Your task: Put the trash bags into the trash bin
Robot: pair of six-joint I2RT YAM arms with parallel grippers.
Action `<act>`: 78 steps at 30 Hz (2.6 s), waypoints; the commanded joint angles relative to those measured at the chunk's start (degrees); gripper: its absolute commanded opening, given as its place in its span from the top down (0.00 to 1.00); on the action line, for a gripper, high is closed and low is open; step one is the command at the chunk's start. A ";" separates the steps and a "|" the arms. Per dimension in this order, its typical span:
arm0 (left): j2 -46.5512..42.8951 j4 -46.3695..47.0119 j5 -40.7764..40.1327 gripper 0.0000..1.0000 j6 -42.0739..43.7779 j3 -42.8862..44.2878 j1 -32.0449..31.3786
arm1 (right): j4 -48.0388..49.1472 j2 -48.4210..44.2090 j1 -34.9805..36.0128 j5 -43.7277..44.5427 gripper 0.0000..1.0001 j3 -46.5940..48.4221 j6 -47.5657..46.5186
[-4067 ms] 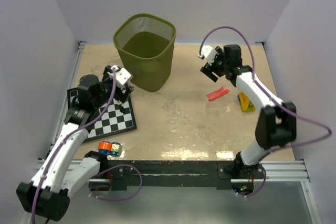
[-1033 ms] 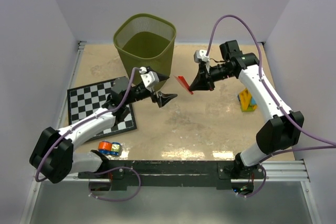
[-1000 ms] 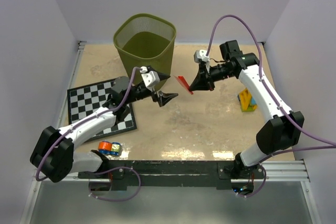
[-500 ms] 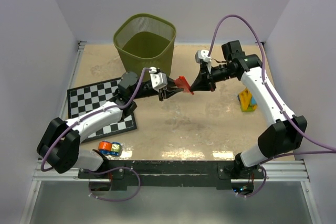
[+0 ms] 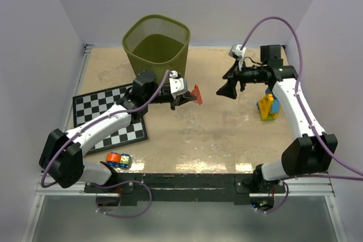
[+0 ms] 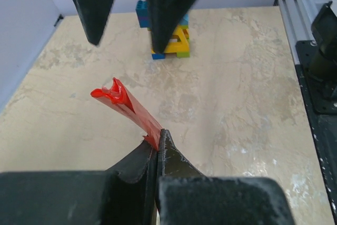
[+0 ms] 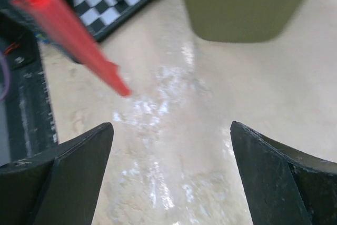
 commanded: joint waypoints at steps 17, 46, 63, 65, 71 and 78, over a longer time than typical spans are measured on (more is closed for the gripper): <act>29.10 -89.97 -18.37 1.00 14.61 53.71 -7.87 | 28.00 -13.41 -3.90 37.89 0.01 -9.82 24.77; 7.85 -69.20 -19.50 1.00 16.45 40.31 -15.34 | 35.90 -18.50 -5.48 50.20 0.01 -17.46 28.99; -1.99 -40.63 -26.73 1.00 13.72 34.28 -15.17 | 37.31 -19.30 -5.57 49.32 0.02 -19.92 30.39; 0.89 -39.06 -28.29 1.00 18.98 43.37 -15.17 | 37.14 -19.21 -5.66 49.14 0.02 -19.93 30.31; 17.43 -35.44 -35.86 1.00 27.01 84.19 -15.08 | 37.22 -17.45 -5.57 49.06 0.01 -18.35 30.48; -3.56 -29.81 -29.03 1.00 16.81 40.56 -15.34 | 37.75 -18.16 -5.57 48.79 0.01 -20.36 30.57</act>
